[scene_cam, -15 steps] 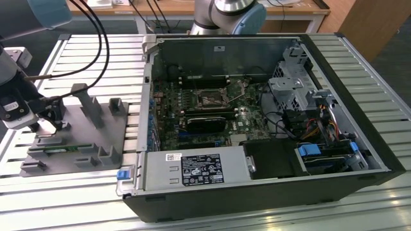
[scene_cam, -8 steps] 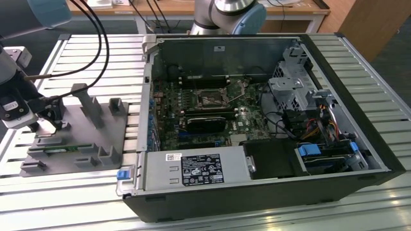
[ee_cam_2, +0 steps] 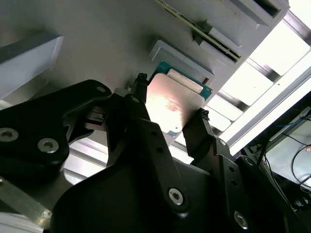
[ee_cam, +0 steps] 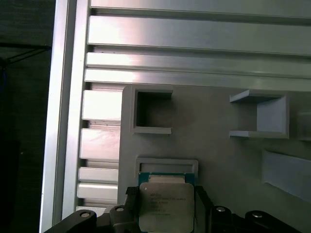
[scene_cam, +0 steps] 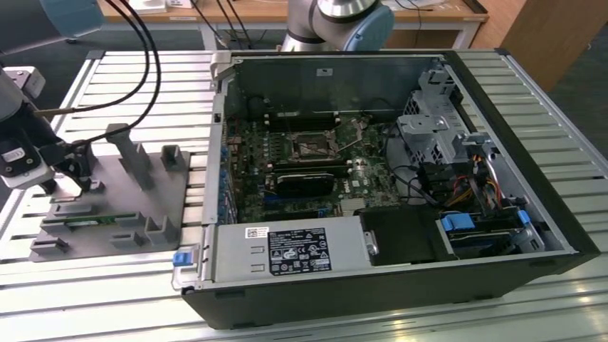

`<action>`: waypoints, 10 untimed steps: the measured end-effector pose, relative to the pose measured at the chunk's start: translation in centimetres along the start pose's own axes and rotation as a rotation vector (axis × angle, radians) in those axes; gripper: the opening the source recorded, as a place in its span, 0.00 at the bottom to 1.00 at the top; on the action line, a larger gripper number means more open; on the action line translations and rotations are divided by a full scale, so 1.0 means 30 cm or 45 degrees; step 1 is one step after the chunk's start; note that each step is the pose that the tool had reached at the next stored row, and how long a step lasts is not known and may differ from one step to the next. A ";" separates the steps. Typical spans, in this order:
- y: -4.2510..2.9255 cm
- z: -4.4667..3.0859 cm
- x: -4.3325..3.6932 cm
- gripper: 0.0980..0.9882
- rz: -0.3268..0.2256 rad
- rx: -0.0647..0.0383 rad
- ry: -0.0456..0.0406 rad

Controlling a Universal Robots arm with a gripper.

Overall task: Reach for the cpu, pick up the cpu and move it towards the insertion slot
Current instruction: 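Pick up the cpu and move it towards the insertion slot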

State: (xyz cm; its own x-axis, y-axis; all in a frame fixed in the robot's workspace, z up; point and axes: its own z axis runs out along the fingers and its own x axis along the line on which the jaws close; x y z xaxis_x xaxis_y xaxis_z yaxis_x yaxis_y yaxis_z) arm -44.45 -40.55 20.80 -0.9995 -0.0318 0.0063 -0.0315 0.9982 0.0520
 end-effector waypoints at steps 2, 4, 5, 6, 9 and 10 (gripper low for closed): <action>0.000 -0.006 0.000 0.50 0.000 0.000 0.000; 0.001 -0.012 0.000 0.50 0.000 0.000 0.000; 0.001 -0.014 0.000 0.50 0.000 0.000 0.000; 0.001 -0.016 0.000 0.50 0.000 0.000 0.000; 0.001 -0.022 0.000 0.50 0.000 0.000 0.000; 0.001 -0.024 0.000 0.50 0.000 0.000 0.000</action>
State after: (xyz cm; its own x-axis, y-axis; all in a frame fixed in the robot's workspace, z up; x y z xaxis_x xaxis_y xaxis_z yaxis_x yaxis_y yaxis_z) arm -44.44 -40.55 21.53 -0.9995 -0.0318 0.0061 -0.0315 0.9981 0.0520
